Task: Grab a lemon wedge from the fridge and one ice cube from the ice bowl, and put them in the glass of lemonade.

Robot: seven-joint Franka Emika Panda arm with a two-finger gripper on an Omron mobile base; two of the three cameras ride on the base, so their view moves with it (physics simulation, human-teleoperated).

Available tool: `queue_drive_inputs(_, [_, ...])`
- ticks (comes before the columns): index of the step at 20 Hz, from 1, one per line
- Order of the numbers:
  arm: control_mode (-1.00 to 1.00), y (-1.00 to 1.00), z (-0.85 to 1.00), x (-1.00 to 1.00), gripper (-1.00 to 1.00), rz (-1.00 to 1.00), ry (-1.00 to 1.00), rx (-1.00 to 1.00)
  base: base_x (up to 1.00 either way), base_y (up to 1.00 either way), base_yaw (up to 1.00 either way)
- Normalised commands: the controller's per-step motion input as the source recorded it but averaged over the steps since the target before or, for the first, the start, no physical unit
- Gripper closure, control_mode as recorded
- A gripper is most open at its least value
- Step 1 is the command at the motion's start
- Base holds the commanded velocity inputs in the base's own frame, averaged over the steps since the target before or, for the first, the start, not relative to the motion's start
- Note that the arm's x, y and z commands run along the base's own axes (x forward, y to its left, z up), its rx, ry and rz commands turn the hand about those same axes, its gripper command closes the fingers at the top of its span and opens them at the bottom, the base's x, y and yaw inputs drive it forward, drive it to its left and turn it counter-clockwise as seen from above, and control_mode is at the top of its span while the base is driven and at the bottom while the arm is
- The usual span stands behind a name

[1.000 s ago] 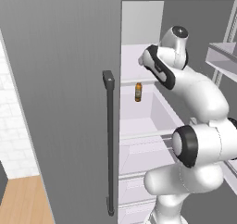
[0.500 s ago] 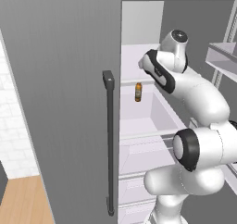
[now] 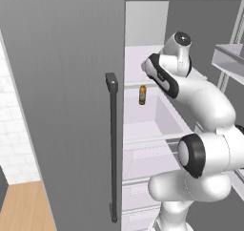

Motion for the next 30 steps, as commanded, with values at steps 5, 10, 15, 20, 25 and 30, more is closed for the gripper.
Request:
queue_drive_inputs(5, [-1.0, 0.0, -0.05, -0.34, 1.0, 0.0, -0.08, 0.0, 0.0, 0.0, 0.0])
queue_drive_inputs(10, [-1.0, 0.0, 0.3, -1.0, 1.0, 0.0, -0.57, 0.06, 0.0, 0.0, 0.0])
queue_drive_inputs(15, [-1.0, 0.0, 0.59, -1.0, 1.0, 0.0, -0.18, 0.09, 0.0, 0.0, 0.0])
queue_drive_inputs(20, [-1.0, 0.31, 0.04, -1.0, 1.0, 0.01, 0.19, 0.0, 0.0, 0.0, 0.0])
queue_drive_inputs(25, [-1.0, 0.33, -0.15, -1.0, 1.0, 0.01, 0.32, -0.01, 0.0, 0.0, 0.0])
queue_drive_inputs(30, [-1.0, 0.21, -0.66, -0.91, 1.0, 0.01, 0.5, -0.09, 0.0, 0.0, 0.0])
